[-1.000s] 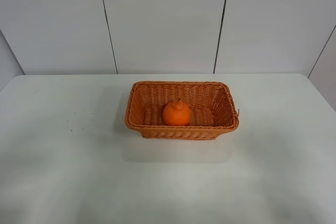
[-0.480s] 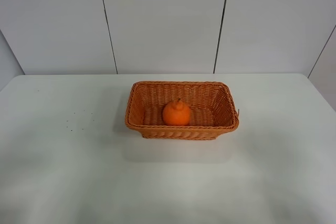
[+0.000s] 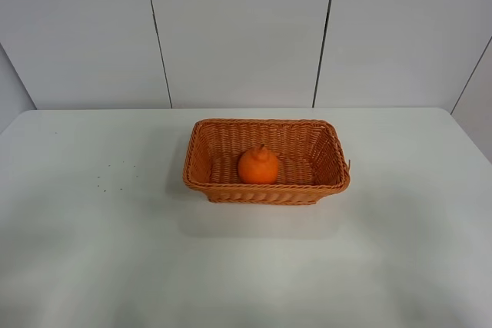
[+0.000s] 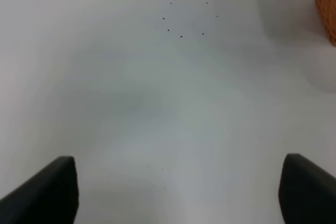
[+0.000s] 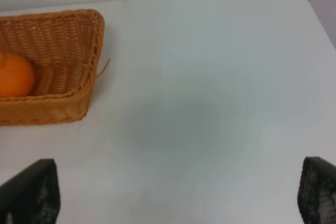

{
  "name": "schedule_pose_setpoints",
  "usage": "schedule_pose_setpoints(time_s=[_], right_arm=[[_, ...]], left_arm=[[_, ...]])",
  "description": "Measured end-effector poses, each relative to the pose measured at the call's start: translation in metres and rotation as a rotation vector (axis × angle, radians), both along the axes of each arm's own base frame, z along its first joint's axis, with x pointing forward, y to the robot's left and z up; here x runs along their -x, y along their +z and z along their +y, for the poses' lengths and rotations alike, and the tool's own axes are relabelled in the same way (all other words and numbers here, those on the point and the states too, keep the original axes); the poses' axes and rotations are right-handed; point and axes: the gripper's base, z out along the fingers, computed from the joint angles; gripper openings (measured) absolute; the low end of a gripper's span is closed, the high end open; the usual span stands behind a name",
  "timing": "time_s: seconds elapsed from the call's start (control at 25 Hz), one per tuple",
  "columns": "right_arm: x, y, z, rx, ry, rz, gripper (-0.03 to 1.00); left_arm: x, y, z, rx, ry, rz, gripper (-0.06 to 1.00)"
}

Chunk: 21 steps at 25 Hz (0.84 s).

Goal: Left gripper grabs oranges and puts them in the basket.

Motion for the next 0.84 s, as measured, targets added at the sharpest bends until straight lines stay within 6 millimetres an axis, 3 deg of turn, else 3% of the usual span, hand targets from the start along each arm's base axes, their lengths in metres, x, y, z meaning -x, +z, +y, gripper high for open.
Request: schedule_pose_setpoints(time_s=[0.84], right_arm=[[0.0, 0.0, 0.0, 0.0, 0.0, 0.0, 0.69]], left_arm=[[-0.0015, 0.0029, 0.0001, -0.003, 0.0, -0.036, 0.87]])
